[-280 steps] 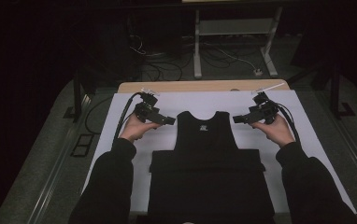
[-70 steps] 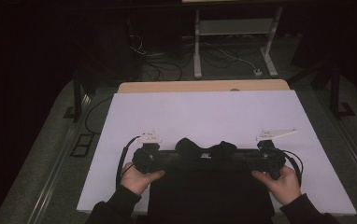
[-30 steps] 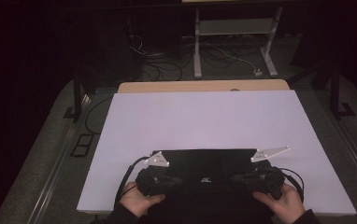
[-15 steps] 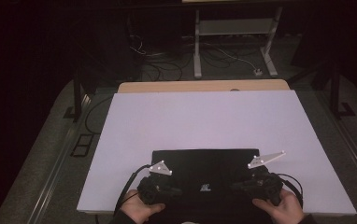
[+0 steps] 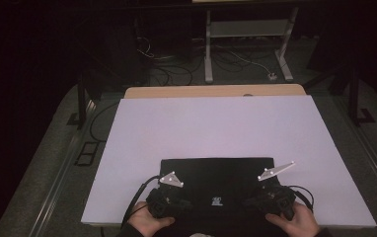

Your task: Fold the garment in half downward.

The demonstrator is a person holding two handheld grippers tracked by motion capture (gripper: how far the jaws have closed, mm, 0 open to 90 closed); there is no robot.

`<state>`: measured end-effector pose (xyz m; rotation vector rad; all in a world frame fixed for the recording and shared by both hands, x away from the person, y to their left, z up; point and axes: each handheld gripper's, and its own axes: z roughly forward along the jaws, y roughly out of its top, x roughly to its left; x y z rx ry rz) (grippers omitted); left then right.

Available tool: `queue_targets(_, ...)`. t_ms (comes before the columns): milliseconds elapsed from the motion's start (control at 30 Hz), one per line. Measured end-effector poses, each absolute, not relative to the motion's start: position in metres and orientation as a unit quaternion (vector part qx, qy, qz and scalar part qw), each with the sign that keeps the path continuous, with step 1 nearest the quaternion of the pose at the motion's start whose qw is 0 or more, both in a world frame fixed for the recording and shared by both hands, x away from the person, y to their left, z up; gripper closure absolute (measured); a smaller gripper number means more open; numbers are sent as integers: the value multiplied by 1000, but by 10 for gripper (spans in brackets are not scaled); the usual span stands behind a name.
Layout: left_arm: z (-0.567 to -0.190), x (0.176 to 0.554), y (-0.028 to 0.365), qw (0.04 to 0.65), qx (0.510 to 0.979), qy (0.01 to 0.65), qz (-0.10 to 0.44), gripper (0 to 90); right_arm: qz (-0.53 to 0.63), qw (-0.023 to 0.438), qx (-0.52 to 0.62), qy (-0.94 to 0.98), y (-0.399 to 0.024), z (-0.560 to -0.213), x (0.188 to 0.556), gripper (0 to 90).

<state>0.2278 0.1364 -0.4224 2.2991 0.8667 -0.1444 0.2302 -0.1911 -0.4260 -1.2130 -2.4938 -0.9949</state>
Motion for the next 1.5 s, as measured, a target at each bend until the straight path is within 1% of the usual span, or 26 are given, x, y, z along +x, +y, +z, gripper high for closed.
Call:
queue_targets(67, -421, 228, 137, 332, 884, 325, -46, 671, -336, 97, -411, -842, -191, -426, 230, 693)
queue_targets(233, -418, 226, 137, 336, 886, 319, -31, 586, -344, 85, -406, -842, -192, -423, 229, 560)
queue_targets(333, -416, 223, 136, 342, 883, 321, -14, 495, -353, 74, -401, -842, -192, -419, 227, 492)
queue_targets(400, -414, 223, 136, 341, 886, 313, -1, 431, -361, 65, -401, -840, -194, -416, 226, 436)
queue_targets(467, -412, 223, 137, 339, 889, 307, 2, 388, -367, 57, -400, -838, -196, -413, 226, 367)
queue_targets(567, -410, 223, 137, 348, 888, 300, -3, 317, -377, 51, -403, -832, -198, -409, 226, 275)
queue_targets(633, -409, 223, 138, 352, 886, 300, -8, 290, -381, 48, -401, -832, -199, -407, 226, 230)
queue_targets(700, -407, 225, 140, 353, 889, 292, -11, 245, -384, 43, -400, -831, -199, -405, 226, 162)
queue_targets(767, -406, 226, 141, 361, 884, 296, -16, 223, -386, 41, -398, -831, -200, -403, 226, 126)
queue_targets(800, -405, 226, 142, 367, 882, 295, -20, 196, -389, 41, -399, -829, -201, -402, 227, 105)
queue_targets(867, -403, 228, 143, 373, 880, 292, -32, 129, -391, 41, -401, -827, -203, -400, 228, 11)
queue_targets(933, -401, 230, 143, 379, 876, 293, -45, 80, -387, 42, -400, -830, -204, -399, 230, 0)
queue_targets(1000, -400, 232, 143, 381, 876, 292, -50, 0, -389, 39, -398, -830, -205, -398, 232, 0)
queue_targets(1233, -394, 237, 146, 390, 873, 289, -47, 0, -398, 38, -400, -825, -212, -394, 239, 0)
queue_targets(1500, -388, 242, 154, 396, 872, 287, -28, 0, -399, 22, -415, -817, -223, -390, 246, 0)
